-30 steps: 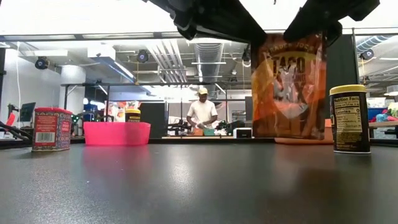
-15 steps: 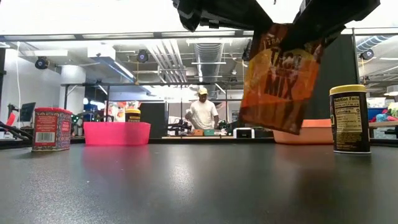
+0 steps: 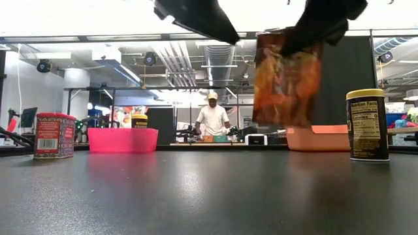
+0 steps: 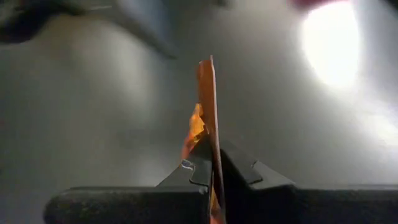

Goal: Sort spices by type
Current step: Put the orange seasoning bag into the orange bin, then put the red seasoning can into the blue bin

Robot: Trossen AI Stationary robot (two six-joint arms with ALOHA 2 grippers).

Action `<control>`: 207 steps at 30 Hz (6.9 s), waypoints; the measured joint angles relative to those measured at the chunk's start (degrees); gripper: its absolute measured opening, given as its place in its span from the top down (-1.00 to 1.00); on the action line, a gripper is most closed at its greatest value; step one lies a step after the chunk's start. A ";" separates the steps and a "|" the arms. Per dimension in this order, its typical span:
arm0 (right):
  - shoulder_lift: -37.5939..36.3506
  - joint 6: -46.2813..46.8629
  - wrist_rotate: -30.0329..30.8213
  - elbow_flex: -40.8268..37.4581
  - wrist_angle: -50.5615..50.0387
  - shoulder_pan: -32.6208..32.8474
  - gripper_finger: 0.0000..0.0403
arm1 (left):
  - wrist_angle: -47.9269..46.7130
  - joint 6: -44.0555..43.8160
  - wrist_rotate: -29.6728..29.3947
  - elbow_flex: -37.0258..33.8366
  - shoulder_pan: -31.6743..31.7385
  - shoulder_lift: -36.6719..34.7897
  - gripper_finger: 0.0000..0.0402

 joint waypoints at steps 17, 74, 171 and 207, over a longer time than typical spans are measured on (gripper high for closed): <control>-4.78 -8.08 -2.24 14.81 -19.94 -36.27 0.96 | -12.43 -12.65 -6.88 -0.10 -5.41 -3.62 -0.11; -7.64 -12.36 7.23 -13.33 -3.75 -76.06 0.96 | -42.19 -29.19 -17.37 5.54 -20.19 -30.32 -0.11; -15.62 5.18 -9.70 -13.31 9.45 2.79 0.79 | -44.19 -49.65 -1.56 5.41 -17.57 -22.28 -0.11; -13.07 -5.43 3.92 -13.44 8.20 3.08 0.79 | -68.07 -76.72 38.85 -14.42 22.22 -43.49 0.18</control>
